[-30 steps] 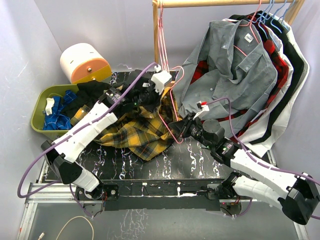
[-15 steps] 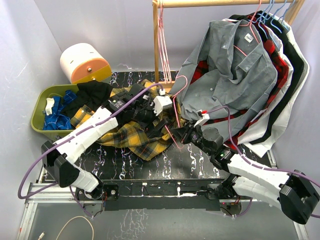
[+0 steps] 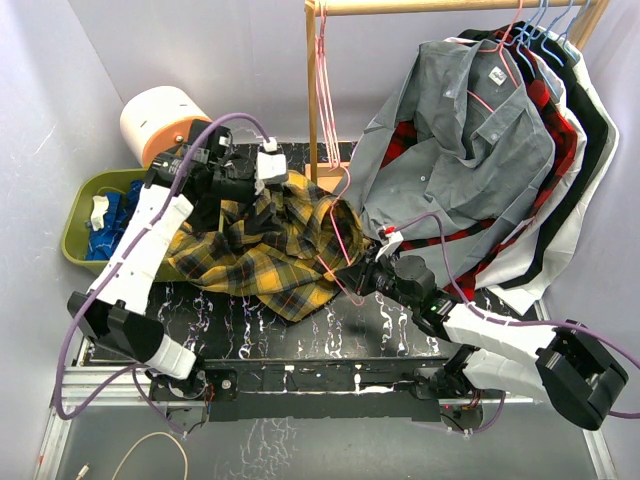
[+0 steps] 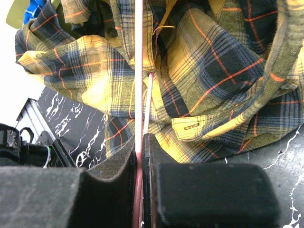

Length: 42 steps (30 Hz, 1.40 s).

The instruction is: Place the shirt on the hanger

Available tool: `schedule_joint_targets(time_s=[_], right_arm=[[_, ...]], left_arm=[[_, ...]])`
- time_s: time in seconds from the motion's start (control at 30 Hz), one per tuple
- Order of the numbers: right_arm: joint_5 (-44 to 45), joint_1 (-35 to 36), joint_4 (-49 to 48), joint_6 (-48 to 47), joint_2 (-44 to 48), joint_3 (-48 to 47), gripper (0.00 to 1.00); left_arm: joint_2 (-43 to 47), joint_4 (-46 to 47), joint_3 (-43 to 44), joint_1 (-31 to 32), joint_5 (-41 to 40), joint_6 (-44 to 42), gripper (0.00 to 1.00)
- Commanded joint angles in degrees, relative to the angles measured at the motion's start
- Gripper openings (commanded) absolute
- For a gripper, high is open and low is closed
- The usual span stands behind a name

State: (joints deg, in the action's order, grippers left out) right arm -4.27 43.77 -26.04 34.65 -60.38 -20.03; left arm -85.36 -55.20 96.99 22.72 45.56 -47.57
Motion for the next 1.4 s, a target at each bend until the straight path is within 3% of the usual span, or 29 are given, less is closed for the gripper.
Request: schedule_joint_targets(time_s=[0.0, 0.1, 0.5, 0.77, 0.9, 1.07, 1.37], right_arm=[[-3.46, 0.11, -6.3, -1.6, -0.21, -2.56, 0.08], [-3.8, 0.18, -6.49, -1.81, 0.09, -2.47, 0.08], [-3.67, 0.59, -4.33, -3.43, 0.73, -3.39, 0.08], [-3.64, 0.97, -2.46, -4.84, 1.71, -3.6, 0.08], [-3.49, 1.06, -1.31, -5.81, 2.65, -3.63, 0.08], [-3.41, 1.03, -0.77, -6.0, 3.89, -3.08, 0.08], [-2.15, 1.05, 0.31, -6.61, 5.79, -3.42, 0.08]], left_arm=[[-4.0, -6.76, 4.11, -3.97, 14.24, -20.7, 0.96], [-8.38, -10.35, 7.63, -4.17, 15.89, -25.7, 0.93], [-25.34, -19.93, 27.52, -1.24, 13.84, -25.65, 0.91], [-24.89, -14.7, 22.15, 1.19, 12.34, -25.24, 0.95], [-27.14, -15.7, 23.92, 2.59, 10.39, -25.83, 0.91], [-26.55, -8.02, 20.23, 3.01, 10.29, -21.16, 0.88], [-27.16, -3.84, 17.38, 3.12, 7.72, -18.88, 0.75]])
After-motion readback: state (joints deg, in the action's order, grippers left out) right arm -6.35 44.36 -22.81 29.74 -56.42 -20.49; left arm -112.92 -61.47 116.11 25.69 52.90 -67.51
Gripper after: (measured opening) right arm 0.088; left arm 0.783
